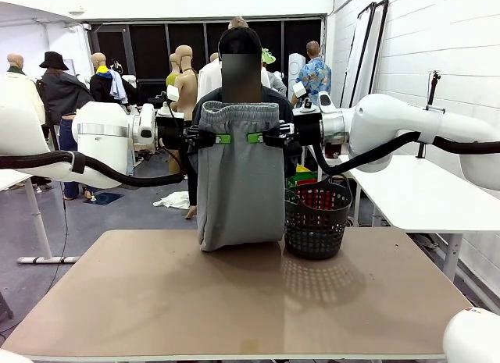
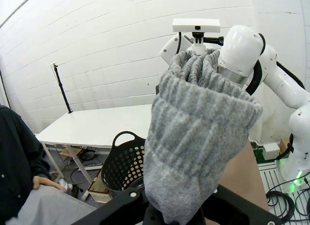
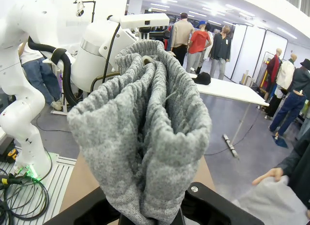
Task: Fold the training pants.
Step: Release the ends of the Training pants and then grab the overlapped ends.
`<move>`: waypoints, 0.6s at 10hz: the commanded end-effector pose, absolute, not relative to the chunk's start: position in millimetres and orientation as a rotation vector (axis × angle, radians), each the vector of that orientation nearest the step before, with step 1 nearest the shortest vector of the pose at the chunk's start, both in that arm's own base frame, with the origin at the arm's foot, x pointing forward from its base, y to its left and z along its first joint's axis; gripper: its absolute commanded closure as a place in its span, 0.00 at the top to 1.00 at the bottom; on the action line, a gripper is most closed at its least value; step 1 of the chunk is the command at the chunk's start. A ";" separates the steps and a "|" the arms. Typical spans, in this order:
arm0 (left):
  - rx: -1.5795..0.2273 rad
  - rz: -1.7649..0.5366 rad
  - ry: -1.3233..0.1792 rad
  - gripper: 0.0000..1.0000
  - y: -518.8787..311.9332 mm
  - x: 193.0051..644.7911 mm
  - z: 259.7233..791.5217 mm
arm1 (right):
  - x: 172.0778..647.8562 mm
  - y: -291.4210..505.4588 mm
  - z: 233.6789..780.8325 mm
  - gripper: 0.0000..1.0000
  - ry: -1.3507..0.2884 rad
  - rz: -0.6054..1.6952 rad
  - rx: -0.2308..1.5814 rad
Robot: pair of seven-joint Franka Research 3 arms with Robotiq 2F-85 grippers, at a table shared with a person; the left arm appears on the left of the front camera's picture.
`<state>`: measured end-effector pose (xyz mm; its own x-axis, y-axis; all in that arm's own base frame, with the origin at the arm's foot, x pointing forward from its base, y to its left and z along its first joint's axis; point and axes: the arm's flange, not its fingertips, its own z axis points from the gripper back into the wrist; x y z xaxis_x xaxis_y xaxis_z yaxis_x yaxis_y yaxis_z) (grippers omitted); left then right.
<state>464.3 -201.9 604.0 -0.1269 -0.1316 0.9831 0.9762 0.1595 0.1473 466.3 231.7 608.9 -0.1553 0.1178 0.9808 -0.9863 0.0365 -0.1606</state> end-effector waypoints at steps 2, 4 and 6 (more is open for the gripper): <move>-0.917 -1.233 -1.298 0.00 -202.0 460.9 607.2 | 463.7 233.6 610.6 0.00 -1.269 1.351 1.002; -0.917 -1.233 -1.298 0.00 -202.0 460.9 607.2 | 463.7 233.6 610.6 0.00 -1.269 1.351 1.002; -0.917 -1.233 -1.298 0.00 -202.0 460.9 607.2 | 463.7 233.6 610.6 0.00 -1.269 1.351 1.002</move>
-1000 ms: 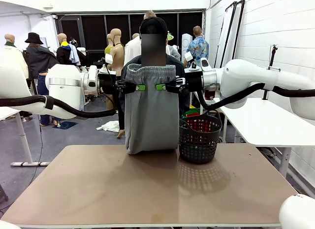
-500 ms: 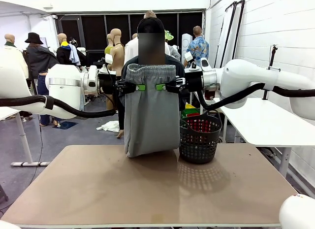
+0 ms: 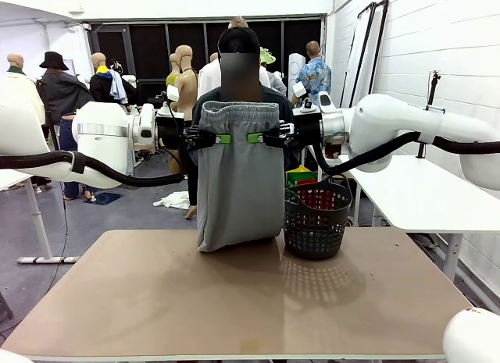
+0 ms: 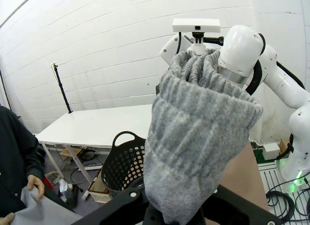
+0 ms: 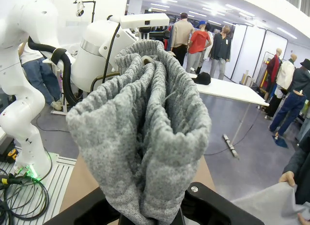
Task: Fold the training pants.
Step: Release the ends of the Training pants and then grab the overlapped ends.
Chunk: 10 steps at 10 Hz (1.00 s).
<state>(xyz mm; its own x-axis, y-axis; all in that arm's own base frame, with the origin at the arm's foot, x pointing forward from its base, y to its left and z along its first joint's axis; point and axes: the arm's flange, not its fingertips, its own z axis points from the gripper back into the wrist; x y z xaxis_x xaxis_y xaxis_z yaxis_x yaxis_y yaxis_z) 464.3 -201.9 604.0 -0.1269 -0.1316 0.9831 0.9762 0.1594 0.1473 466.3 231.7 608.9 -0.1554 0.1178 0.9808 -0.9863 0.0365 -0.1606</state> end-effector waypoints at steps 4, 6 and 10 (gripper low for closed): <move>-0.917 -1.233 -1.298 0.00 -202.0 460.9 607.2 | 463.7 233.6 610.6 0.00 -1.269 1.351 1.002; -0.917 -1.233 -1.298 0.00 -202.0 460.9 607.2 | 463.7 233.6 610.6 0.00 -1.269 1.351 1.002; -0.917 -1.233 -1.298 0.00 -202.0 460.9 607.2 | 463.7 233.6 610.6 0.00 -1.269 1.351 1.002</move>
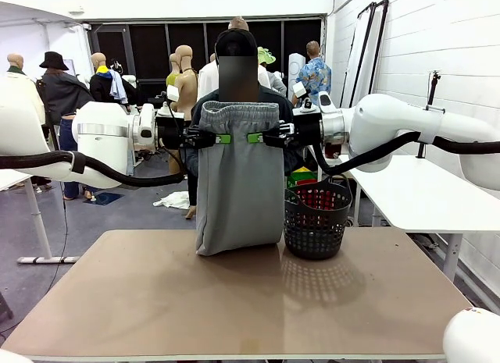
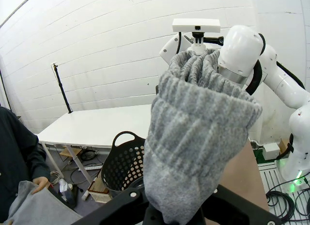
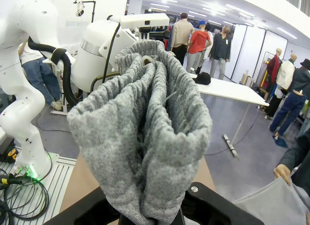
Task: Fold the training pants.
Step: Release the ends of the Training pants and then grab the overlapped ends.
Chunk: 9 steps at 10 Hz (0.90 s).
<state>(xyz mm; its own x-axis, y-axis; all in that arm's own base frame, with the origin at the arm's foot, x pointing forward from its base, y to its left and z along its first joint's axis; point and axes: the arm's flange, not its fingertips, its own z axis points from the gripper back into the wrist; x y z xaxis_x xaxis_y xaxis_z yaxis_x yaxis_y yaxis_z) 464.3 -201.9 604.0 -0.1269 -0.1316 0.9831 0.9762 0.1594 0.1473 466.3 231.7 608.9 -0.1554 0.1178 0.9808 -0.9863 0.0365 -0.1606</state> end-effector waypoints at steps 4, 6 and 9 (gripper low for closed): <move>-0.917 -1.233 -1.298 0.00 -202.0 460.9 607.2 | 463.7 233.6 610.6 0.00 -1.269 1.351 1.002; -0.917 -1.233 -1.298 0.00 -202.0 460.9 607.2 | 463.7 233.6 610.6 0.00 -1.269 1.351 1.002; -0.917 -1.233 -1.298 0.00 -202.0 460.9 607.2 | 463.7 233.6 610.6 0.00 -1.269 1.351 1.002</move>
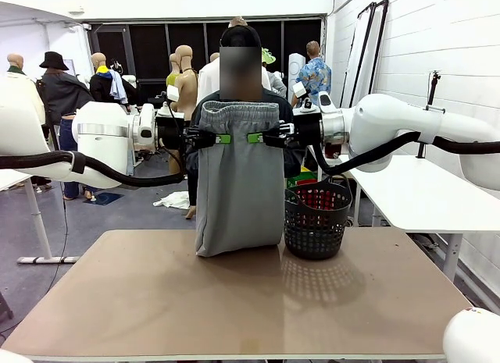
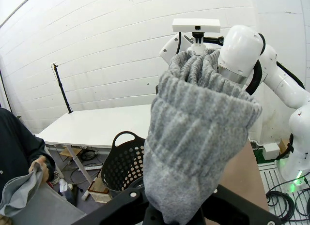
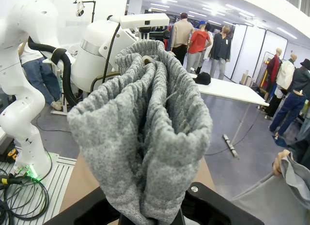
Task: Fold the training pants.
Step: Release the ends of the Training pants and then grab the overlapped ends.
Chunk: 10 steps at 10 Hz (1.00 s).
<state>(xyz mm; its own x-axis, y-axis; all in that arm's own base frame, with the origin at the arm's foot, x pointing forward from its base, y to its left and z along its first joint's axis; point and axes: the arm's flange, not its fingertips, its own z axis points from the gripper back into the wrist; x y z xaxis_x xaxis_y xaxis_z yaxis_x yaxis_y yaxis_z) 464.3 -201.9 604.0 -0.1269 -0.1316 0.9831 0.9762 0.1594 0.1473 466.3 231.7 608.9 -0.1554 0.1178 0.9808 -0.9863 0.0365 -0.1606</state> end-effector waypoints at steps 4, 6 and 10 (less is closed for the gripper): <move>-0.917 -1.233 -1.298 0.00 -202.0 460.9 607.2 | 463.7 233.6 610.6 0.00 -1.269 1.351 1.002; -0.917 -1.233 -1.298 0.00 -202.0 460.9 607.2 | 463.7 233.6 610.6 0.00 -1.269 1.351 1.002; -0.917 -1.233 -1.298 0.00 -202.0 460.9 607.2 | 463.7 233.6 610.6 0.00 -1.269 1.351 1.002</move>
